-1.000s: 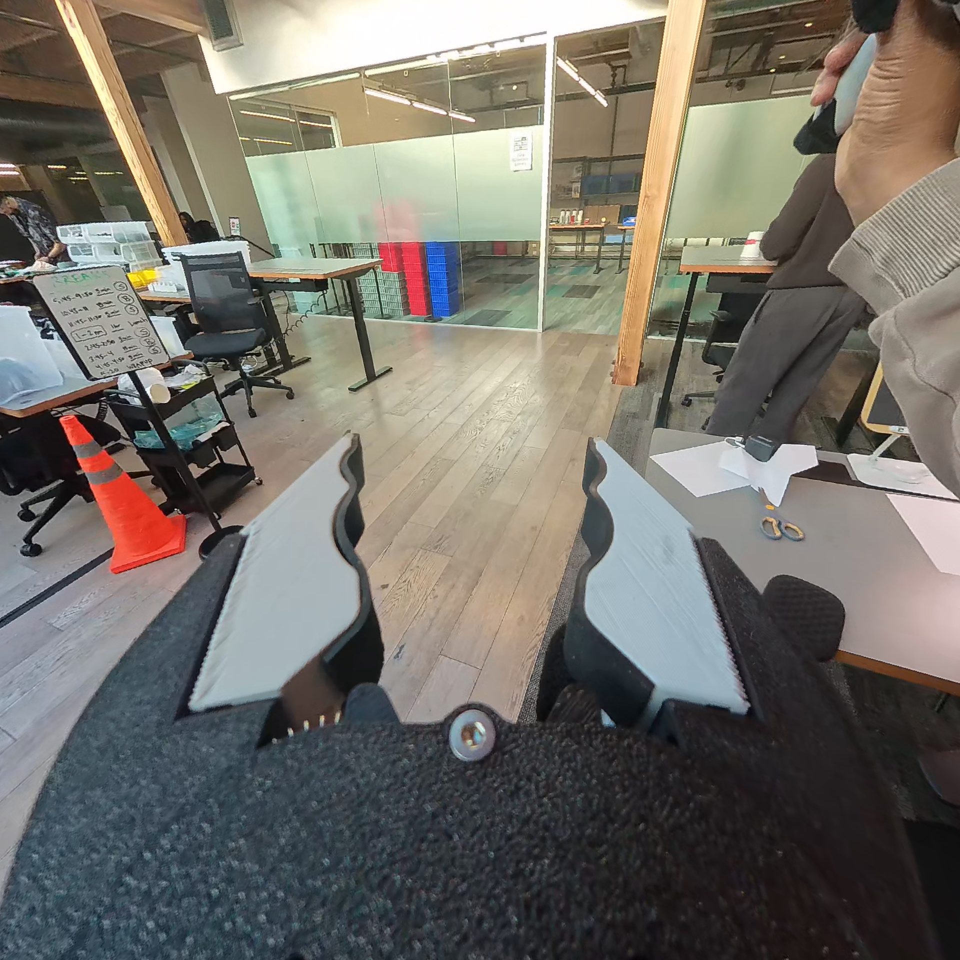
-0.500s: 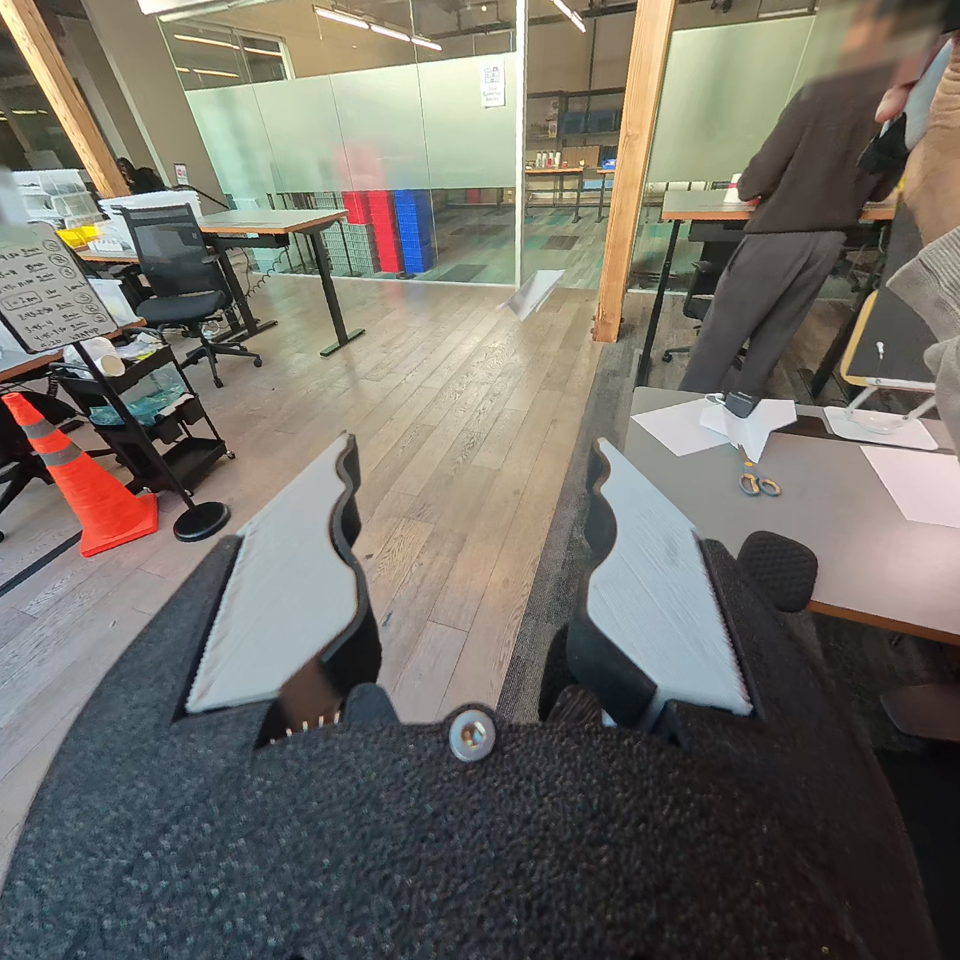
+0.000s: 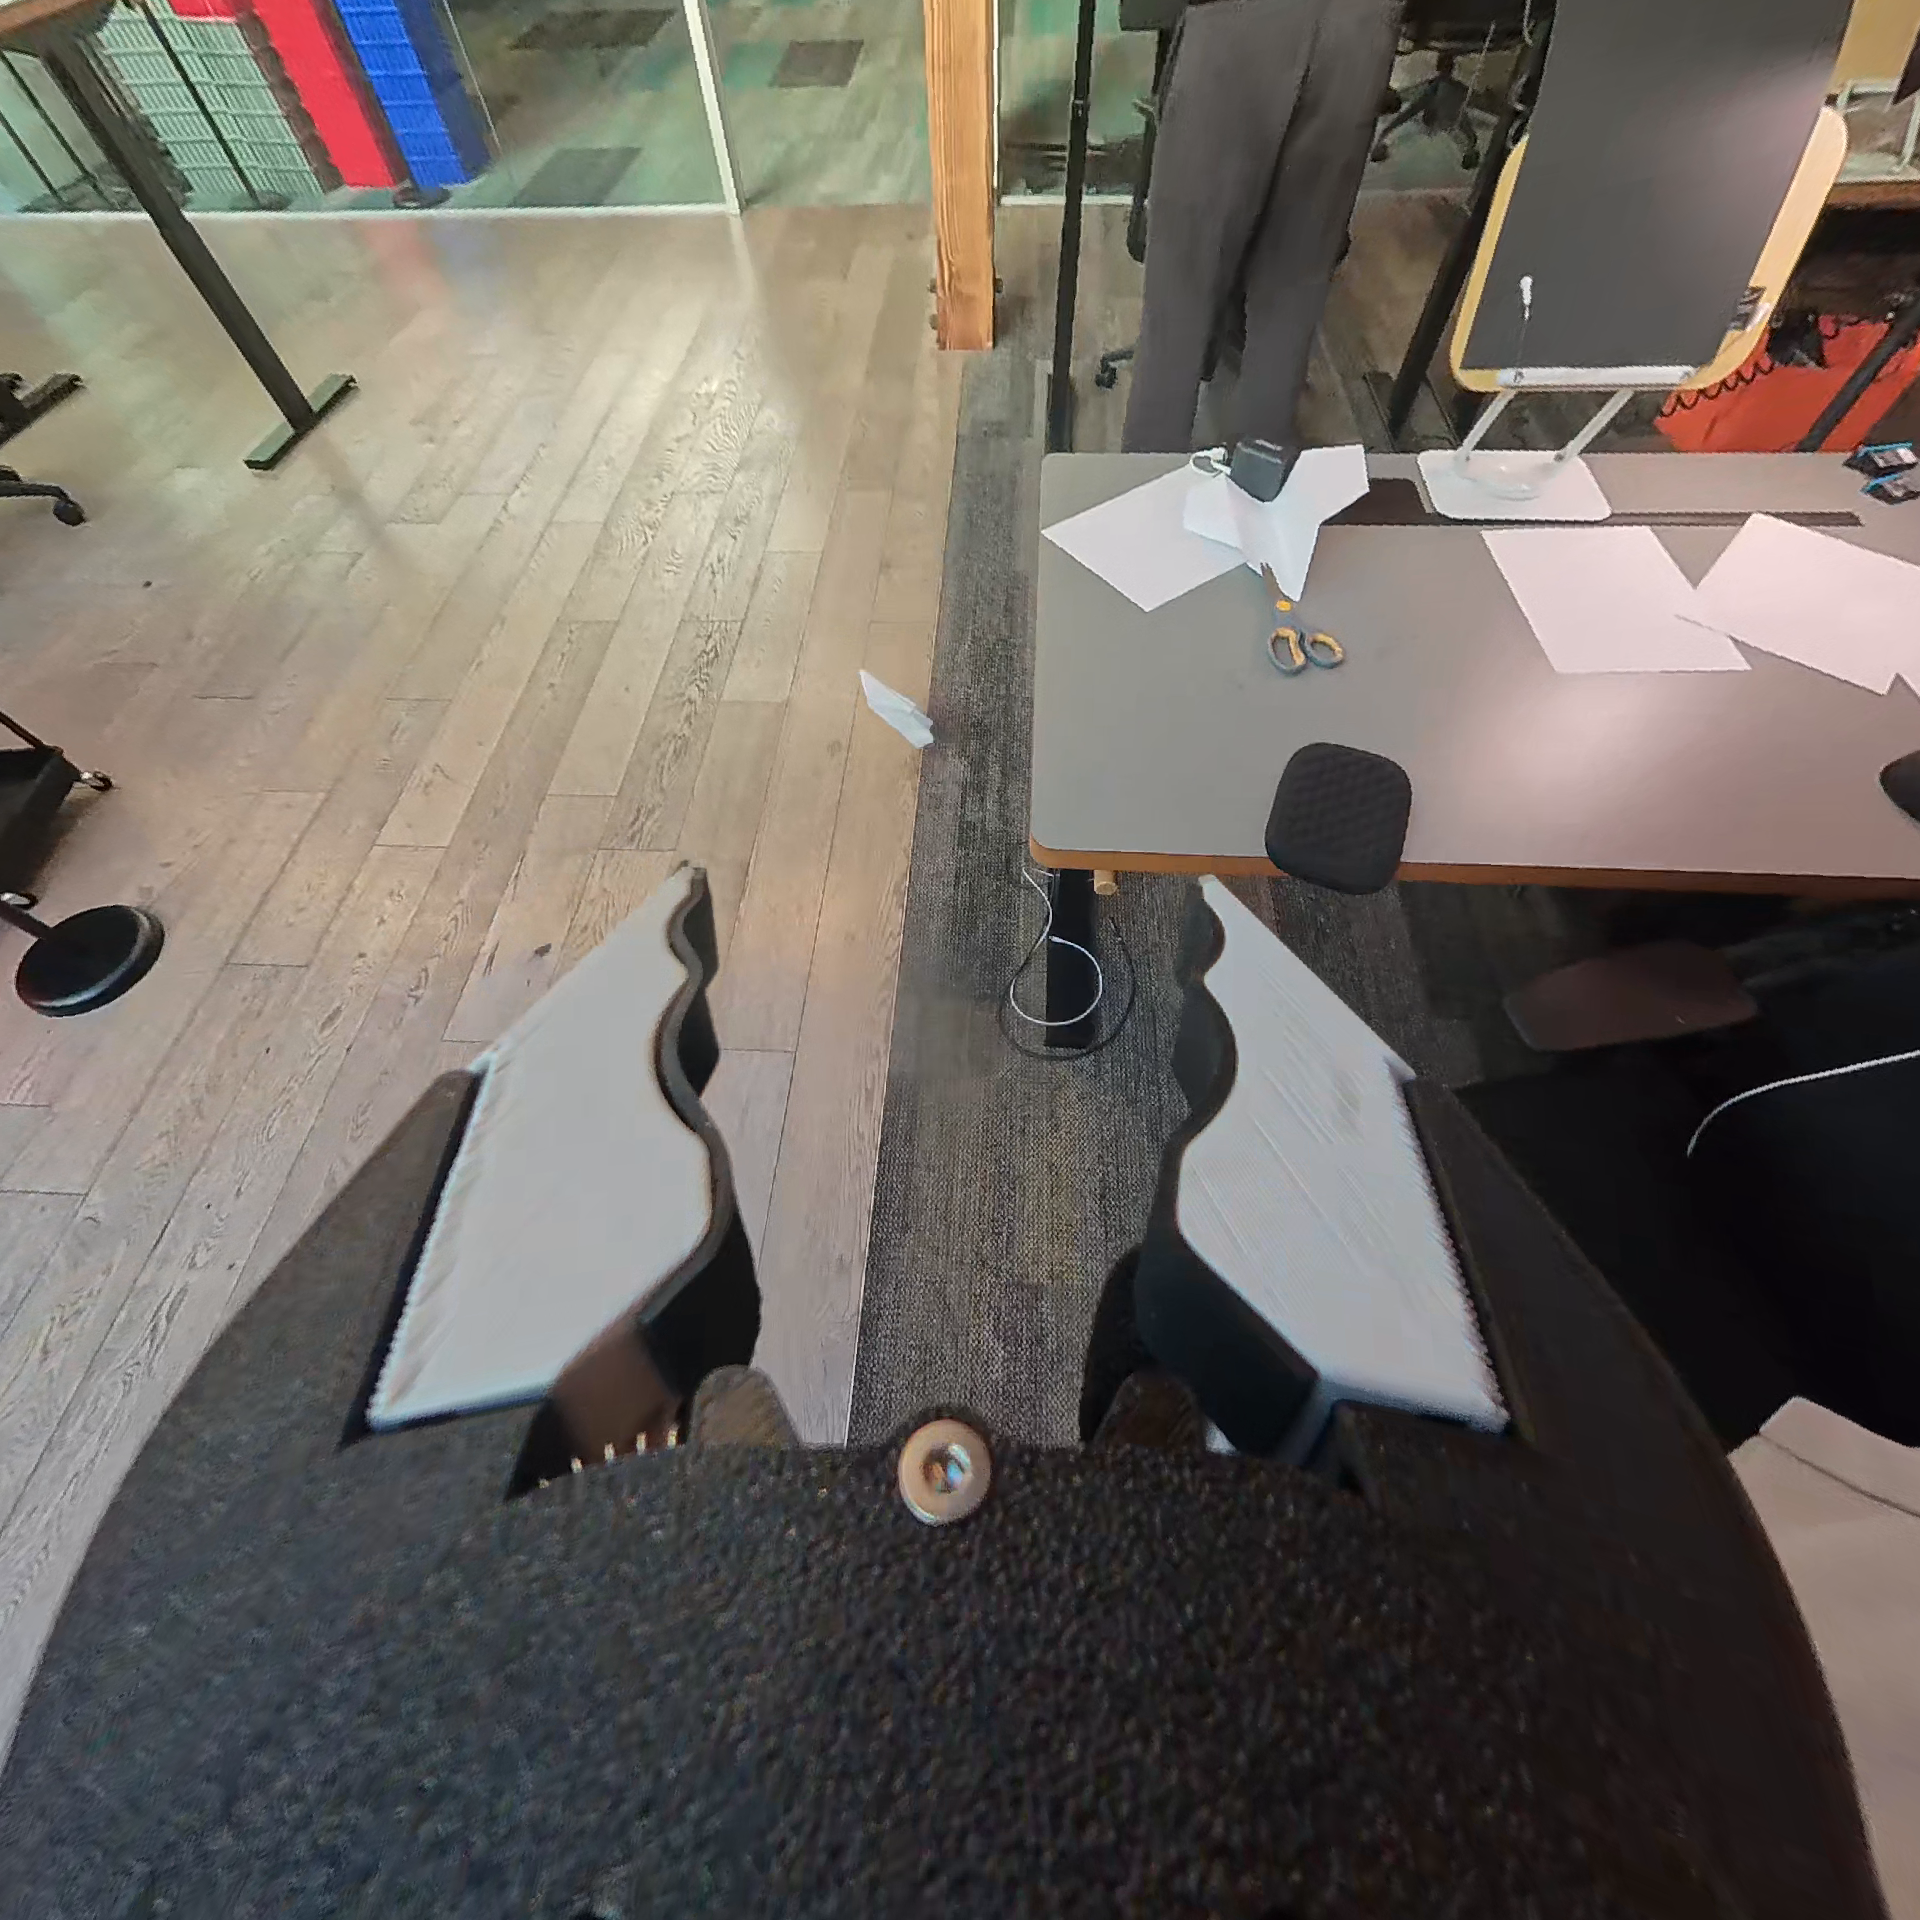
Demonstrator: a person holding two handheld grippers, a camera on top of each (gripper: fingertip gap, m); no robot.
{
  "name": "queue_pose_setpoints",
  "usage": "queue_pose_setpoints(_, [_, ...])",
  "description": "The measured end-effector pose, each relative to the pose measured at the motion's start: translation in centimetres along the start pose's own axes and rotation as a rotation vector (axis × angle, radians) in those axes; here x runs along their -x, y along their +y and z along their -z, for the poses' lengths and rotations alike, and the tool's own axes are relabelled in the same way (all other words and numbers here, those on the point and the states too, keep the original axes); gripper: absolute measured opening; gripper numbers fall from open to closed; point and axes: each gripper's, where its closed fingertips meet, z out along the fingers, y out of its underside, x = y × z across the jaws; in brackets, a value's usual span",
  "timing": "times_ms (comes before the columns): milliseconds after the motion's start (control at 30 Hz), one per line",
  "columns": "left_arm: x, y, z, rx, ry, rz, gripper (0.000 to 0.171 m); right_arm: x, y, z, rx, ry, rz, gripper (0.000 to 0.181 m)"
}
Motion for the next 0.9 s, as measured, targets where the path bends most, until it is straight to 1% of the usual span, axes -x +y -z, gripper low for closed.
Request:
queue_pose_setpoints(100, [-0.8,0.9,-0.7,0.022,0.032,-0.001,0.088,0.4,4.9,2.6,0.136,-0.032,0.020,0.122])
queue_pose_setpoints(200, [-1.3,1.5,-1.1,0.026,0.053,0.001,0.088,2.2,9.3,5.1,0.248,-0.083,0.054,0.121])
queue_pose_setpoints(300, [-1.7,1.9,-1.2,0.028,0.068,0.008,0.088,4.1,12.9,7.0,0.334,-0.130,0.070,0.122])
queue_pose_setpoints(367, [-1.7,2.1,-1.1,0.026,0.067,0.011,0.088,5.1,14.6,7.8,0.380,-0.157,0.073,0.122])
queue_pose_setpoints(433, [-1.5,2.4,-0.8,0.025,0.060,0.015,0.088,5.8,15.5,8.2,0.405,-0.173,0.083,0.122])
queue_pose_setpoints(600, [-0.4,3.4,0.4,0.021,0.036,0.033,0.087,8.5,16.3,8.5,0.435,-0.240,0.083,0.120])
queue_pose_setpoints(733, [0.8,4.8,1.5,0.005,0.011,0.065,0.087,11.8,17.9,8.8,0.458,-0.312,0.024,0.119])
queue_pose_setpoints(800, [1.3,5.7,2.3,-0.012,-0.006,0.076,0.086,13.6,18.7,8.9,0.465,-0.337,0.016,0.119])
queue_pose_setpoints(900, [2.1,7.5,3.5,-0.039,-0.028,0.102,0.085,16.8,19.8,9.3,0.473,-0.385,-0.055,0.117])
